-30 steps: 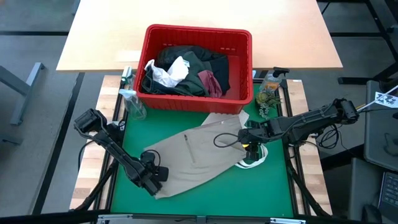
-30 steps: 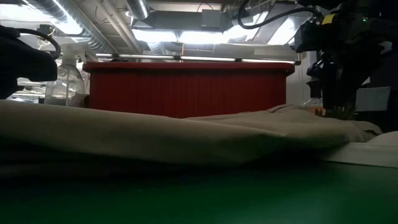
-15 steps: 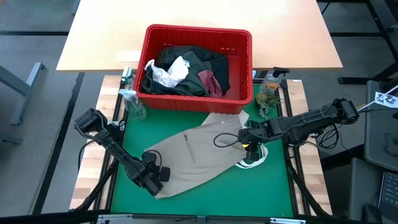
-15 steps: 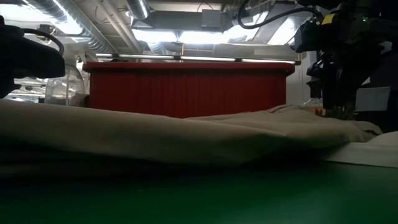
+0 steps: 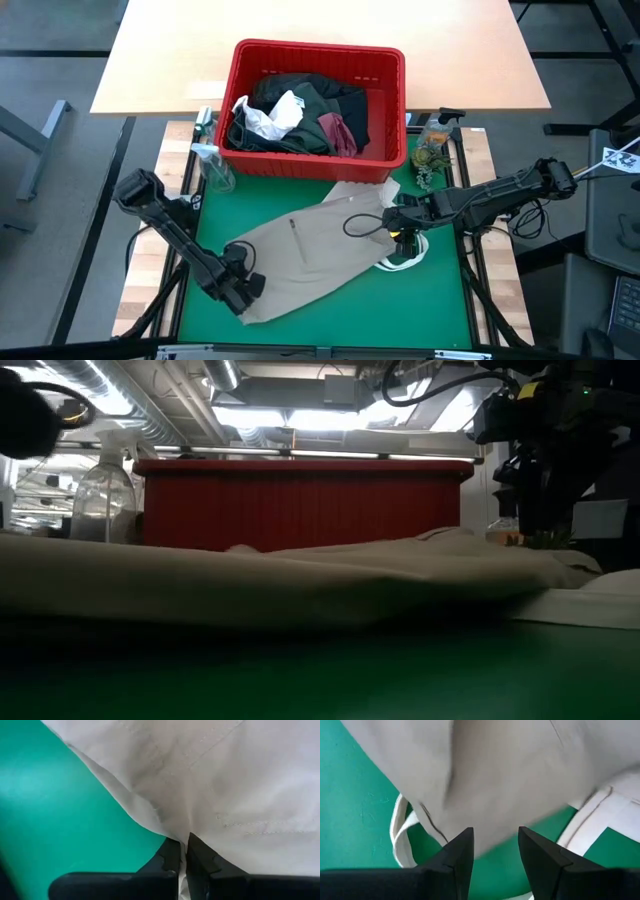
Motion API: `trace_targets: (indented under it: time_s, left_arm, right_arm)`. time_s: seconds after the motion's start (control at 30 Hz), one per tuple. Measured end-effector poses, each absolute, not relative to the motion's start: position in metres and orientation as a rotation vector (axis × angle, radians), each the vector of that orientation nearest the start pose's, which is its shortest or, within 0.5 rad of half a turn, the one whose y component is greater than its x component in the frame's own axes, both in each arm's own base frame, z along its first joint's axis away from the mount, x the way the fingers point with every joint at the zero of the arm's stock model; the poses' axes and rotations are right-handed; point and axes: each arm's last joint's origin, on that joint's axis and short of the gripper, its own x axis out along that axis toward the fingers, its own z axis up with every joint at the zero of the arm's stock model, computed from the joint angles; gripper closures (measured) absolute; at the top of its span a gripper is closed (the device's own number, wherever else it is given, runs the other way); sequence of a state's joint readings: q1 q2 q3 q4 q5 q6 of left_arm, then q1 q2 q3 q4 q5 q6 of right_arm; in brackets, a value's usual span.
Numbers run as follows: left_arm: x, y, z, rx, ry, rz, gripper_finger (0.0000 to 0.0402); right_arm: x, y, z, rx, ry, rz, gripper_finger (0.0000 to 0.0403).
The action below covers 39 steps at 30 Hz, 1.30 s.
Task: Fold laundry
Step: Fold the brown shorts
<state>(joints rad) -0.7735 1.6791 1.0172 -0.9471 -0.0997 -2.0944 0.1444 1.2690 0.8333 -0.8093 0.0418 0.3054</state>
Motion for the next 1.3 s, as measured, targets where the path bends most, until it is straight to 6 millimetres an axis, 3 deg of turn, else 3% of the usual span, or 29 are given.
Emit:
trace_targets:
  time_s: [0.27, 0.67, 0.83, 1.03, 1.3]
  left_arm:
    - [0.182, -0.202, 0.179, -1.058, 1.278, 1.022, 0.0398]
    - [0.162, -0.204, 0.225, -1.250, 1.267, 0.803, 0.0398]
    - [0.164, -0.203, 0.236, -1.344, 1.231, 0.748, 0.0398]
    - [0.169, -0.199, 0.239, -1.347, 1.183, 0.703, 0.0398]
    - [0.176, -0.195, 0.240, -1.347, 1.140, 0.697, 0.0395]
  right_arm:
    - [0.218, 0.030, 0.215, 0.149, 1.240, -0.101, 0.0247]
    - [0.224, 0.031, 0.217, 0.165, 1.169, -0.090, 0.0247]
    - [0.241, 0.034, 0.222, 0.188, 1.009, -0.062, 0.0247]
    - [0.265, 0.038, 0.215, 0.215, 0.899, -0.017, 0.0247]
    - [0.310, 0.070, 0.194, 0.238, 0.656, 0.151, 0.0247]
